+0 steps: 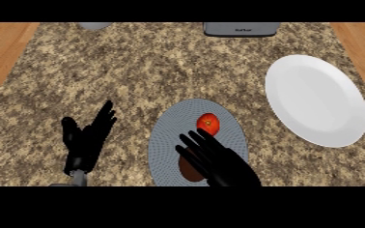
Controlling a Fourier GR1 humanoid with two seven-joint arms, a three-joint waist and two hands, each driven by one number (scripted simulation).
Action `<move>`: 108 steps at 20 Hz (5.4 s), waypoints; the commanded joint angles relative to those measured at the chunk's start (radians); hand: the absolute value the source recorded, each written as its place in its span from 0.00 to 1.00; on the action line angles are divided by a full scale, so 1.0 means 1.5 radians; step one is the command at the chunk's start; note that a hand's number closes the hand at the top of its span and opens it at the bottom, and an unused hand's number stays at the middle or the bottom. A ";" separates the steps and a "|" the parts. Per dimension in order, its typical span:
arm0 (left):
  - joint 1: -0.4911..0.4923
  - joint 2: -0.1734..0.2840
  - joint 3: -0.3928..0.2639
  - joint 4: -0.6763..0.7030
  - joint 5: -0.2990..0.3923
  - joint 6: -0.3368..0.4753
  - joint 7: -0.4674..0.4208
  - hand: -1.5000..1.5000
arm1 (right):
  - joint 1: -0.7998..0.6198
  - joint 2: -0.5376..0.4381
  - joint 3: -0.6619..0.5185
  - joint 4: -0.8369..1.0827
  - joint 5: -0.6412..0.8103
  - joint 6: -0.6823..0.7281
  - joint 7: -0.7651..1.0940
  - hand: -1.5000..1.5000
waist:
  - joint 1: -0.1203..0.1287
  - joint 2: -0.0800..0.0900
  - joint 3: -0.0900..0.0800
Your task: Pick the cupcake from the placemat and place it in the plate
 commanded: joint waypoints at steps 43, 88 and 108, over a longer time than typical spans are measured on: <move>-0.031 -0.030 0.027 0.018 -0.039 -0.027 0.025 0.50 | -0.352 0.094 -0.124 0.207 0.258 -0.423 0.963 1.00 | 0.014 0.001 0.000; -0.019 -0.063 0.018 -0.013 -0.060 -0.015 0.012 0.50 | -0.345 -0.191 -0.635 0.715 -0.536 -0.535 0.057 0.00 | 0.019 0.009 0.005; 0.024 -0.054 0.030 -0.027 -0.064 -0.023 0.013 0.50 | -0.118 -0.132 -0.776 0.511 -0.813 -0.260 -0.201 0.00 | -0.005 -0.002 0.000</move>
